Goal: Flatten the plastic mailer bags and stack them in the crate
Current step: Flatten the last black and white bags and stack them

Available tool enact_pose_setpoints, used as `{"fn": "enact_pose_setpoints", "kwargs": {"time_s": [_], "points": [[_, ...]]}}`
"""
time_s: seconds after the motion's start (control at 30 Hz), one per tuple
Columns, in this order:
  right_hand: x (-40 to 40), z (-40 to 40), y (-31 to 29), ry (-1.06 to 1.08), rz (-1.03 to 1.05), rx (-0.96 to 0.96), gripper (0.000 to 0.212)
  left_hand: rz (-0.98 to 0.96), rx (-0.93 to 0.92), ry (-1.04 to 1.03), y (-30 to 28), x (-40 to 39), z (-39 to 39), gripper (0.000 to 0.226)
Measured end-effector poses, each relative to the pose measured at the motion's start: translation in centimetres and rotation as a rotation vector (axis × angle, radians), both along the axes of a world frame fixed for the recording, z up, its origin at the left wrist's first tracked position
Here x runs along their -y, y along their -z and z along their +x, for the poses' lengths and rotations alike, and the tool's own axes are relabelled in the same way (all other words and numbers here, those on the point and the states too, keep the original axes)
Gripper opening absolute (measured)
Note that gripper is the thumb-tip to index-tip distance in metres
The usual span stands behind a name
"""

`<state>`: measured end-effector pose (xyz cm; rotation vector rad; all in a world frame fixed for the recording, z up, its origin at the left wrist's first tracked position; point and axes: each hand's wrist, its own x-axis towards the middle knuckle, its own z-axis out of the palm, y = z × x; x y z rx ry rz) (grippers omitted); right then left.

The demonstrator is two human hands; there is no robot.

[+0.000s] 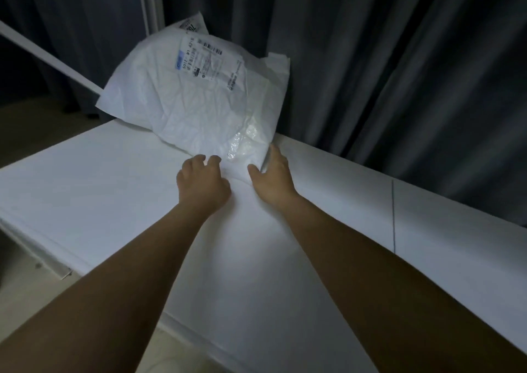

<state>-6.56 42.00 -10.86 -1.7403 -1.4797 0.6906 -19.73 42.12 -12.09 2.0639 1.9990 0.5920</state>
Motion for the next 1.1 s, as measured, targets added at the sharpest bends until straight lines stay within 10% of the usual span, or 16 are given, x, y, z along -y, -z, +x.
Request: {"fn": "enact_pose_setpoints", "kwargs": {"time_s": [0.2, 0.43, 0.8, 1.1], "points": [[-5.3, -1.0, -0.2, 0.134, -0.059, -0.222, 0.092, 0.057, 0.009, -0.011, 1.5, -3.0, -0.5, 0.057], [-1.9, 0.9, -0.7, 0.229, 0.030, -0.444, 0.056, 0.143, 0.089, -0.013, 0.4, -1.1, 0.4, 0.072], [18.2, 13.9, -3.4, 0.467, -0.102, -0.424, 0.037, 0.165, 0.095, 0.215, -3.3, 12.9, 7.1, 0.070], [36.7, 25.7, -4.6, 0.495, -0.245, -0.254, 0.081, 0.130, 0.083, 0.367, -8.3, 24.5, 17.2, 0.072]]}}
